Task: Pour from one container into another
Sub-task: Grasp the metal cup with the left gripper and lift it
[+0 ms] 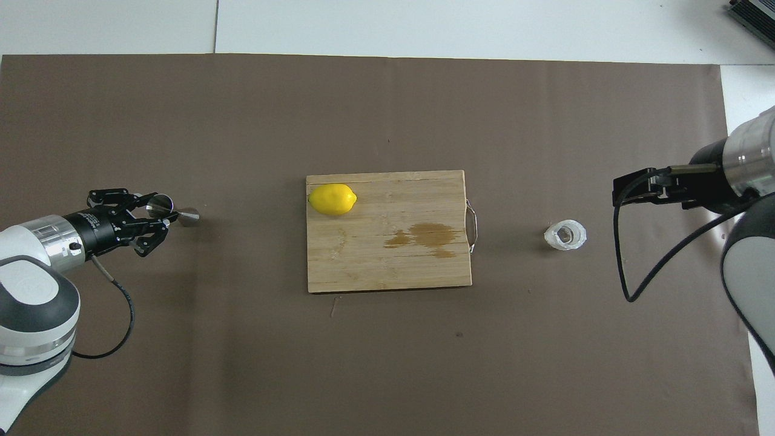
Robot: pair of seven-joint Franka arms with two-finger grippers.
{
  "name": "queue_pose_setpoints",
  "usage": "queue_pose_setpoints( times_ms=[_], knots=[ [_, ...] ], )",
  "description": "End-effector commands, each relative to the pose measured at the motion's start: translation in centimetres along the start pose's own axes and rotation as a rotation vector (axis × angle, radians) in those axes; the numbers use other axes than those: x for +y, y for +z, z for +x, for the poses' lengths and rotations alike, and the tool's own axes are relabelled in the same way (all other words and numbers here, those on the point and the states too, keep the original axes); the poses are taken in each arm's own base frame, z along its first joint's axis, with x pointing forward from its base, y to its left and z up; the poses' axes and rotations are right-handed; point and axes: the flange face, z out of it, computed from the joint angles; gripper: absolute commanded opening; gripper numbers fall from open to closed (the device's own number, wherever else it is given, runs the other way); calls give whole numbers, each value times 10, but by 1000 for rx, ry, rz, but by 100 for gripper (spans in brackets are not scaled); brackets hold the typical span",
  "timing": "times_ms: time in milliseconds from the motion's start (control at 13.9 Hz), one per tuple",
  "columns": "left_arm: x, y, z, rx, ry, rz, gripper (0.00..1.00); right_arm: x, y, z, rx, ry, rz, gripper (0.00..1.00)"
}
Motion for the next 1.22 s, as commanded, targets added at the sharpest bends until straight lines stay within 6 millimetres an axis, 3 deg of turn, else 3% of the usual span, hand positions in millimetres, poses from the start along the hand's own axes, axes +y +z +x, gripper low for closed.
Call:
queue_pose_setpoints(
  times_ms=[0, 144, 288, 504, 648, 792, 936, 1081, 1153],
  knots=[
    [2, -2, -17, -37, 2, 40, 0, 2, -1, -7, -4, -1, -1, 100],
    [4, -11, -43, -74, 53, 93, 0, 2, -1, -7, -4, -1, -1, 100],
    [-10, -20, -74, -92, 152, 99, 0, 2, -1, -7, -4, -1, -1, 100],
    [-68, -4, -140, -72, 369, 176, 0, 2, -1, -7, -4, -1, -1, 100],
    [-101, 6, -169, -76, 381, 218, 0, 2, -1, -7, -4, -1, -1, 100],
    [-154, 18, -209, -78, 456, 245, 0, 2, -1, -7, -4, -1, -1, 100],
    [-193, 30, -242, -77, 451, 229, 0, 2, -1, -7, -4, -1, -1, 100],
    [-229, 52, -272, -68, 470, 267, 0, 2, -1, -7, -4, -1, -1, 100],
    [-258, 71, -280, -58, 492, 281, 0, 2, -1, -7, -4, -1, -1, 100]
  ],
)
